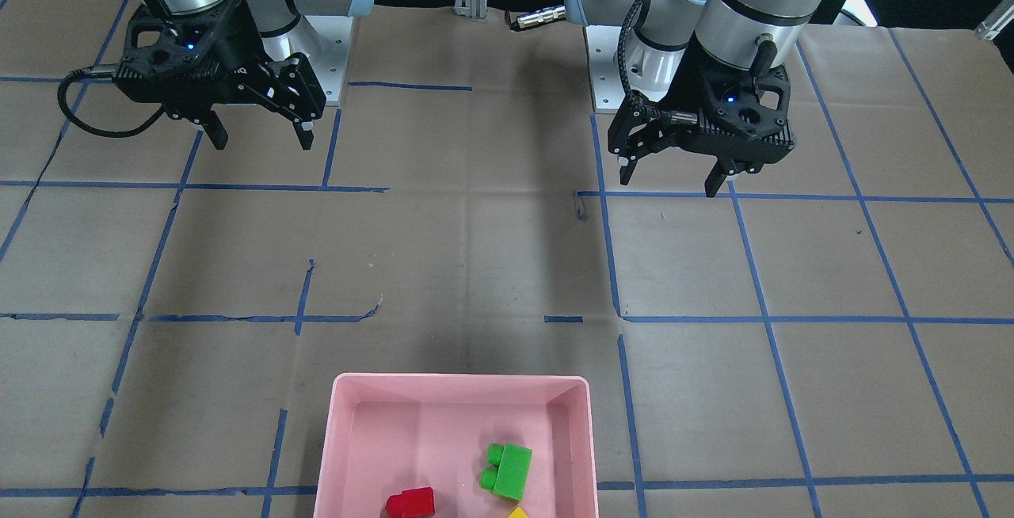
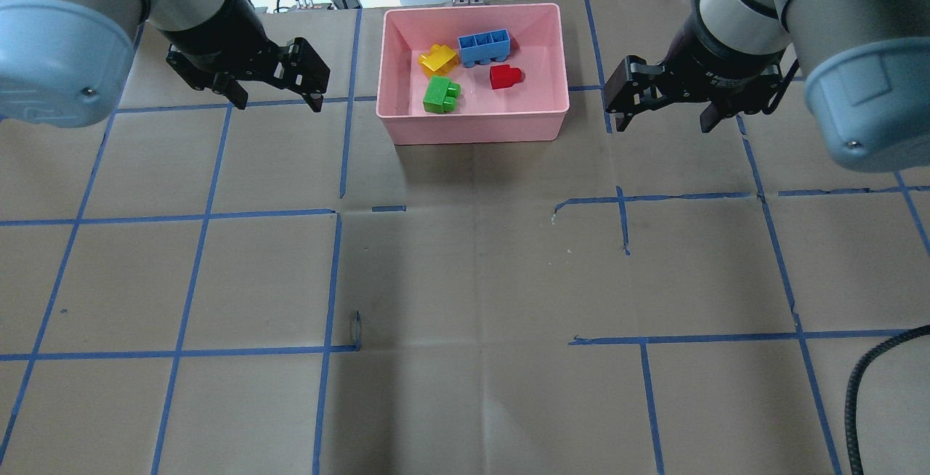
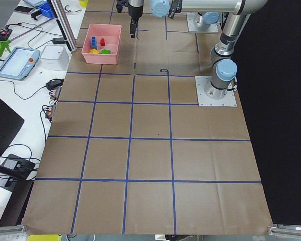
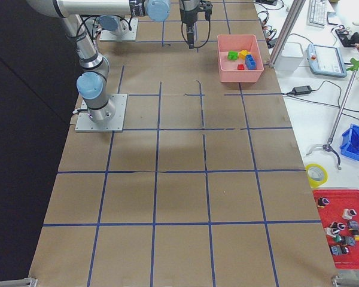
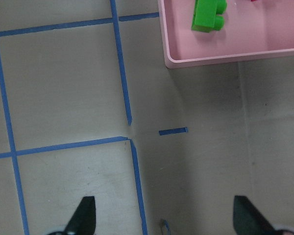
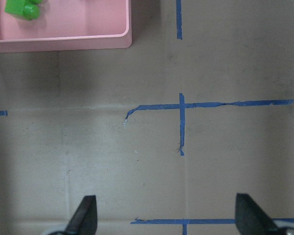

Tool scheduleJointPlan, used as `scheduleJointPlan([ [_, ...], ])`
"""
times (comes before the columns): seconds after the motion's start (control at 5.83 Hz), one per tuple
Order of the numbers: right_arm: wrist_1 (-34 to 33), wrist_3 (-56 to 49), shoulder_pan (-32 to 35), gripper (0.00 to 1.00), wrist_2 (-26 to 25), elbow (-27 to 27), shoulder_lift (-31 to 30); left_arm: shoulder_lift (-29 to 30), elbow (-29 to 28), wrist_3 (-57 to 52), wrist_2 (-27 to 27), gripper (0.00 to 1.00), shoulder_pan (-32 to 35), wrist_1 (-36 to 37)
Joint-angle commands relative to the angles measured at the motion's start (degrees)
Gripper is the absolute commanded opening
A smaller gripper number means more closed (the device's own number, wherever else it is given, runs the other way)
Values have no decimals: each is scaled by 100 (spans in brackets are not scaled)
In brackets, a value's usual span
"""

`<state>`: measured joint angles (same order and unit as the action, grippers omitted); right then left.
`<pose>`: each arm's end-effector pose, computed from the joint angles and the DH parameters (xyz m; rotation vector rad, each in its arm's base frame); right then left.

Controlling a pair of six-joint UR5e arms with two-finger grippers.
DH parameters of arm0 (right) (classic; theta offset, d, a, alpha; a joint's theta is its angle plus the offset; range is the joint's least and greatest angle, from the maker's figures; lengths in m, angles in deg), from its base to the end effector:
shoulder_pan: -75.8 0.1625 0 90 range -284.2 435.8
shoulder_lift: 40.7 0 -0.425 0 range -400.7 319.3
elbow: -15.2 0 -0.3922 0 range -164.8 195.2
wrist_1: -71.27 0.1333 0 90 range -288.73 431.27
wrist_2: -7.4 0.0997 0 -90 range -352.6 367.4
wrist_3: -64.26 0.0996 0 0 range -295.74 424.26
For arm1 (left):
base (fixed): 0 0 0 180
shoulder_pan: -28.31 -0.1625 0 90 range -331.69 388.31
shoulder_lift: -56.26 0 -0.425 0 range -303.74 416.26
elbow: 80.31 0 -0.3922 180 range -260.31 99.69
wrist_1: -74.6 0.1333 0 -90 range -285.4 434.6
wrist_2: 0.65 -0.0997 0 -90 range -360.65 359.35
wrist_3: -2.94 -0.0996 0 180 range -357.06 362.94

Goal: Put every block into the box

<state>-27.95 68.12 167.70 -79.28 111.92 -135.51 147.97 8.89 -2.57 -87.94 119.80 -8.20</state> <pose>0.1545 -0.4630 0.4870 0.0468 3.0711 -0.1915 -0.1513 -0.5111 0.4931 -0.1929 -3.0874 0.1724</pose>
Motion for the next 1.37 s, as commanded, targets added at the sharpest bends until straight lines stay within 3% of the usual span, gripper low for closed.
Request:
scheduleJointPlan([
  [0.0, -1, -25, -6, 100, -24, 5, 16, -92, -52, 7, -51, 100, -17, -87],
  [0.34, -1, -25, -23, 100, -33, 13, 15, -250, -26, -2, -113, 100, -314, -201],
  [1.2, -27, -25, -49, 100, -42, 5, 16, -224, 1, 68, -113, 100, -246, -219],
])
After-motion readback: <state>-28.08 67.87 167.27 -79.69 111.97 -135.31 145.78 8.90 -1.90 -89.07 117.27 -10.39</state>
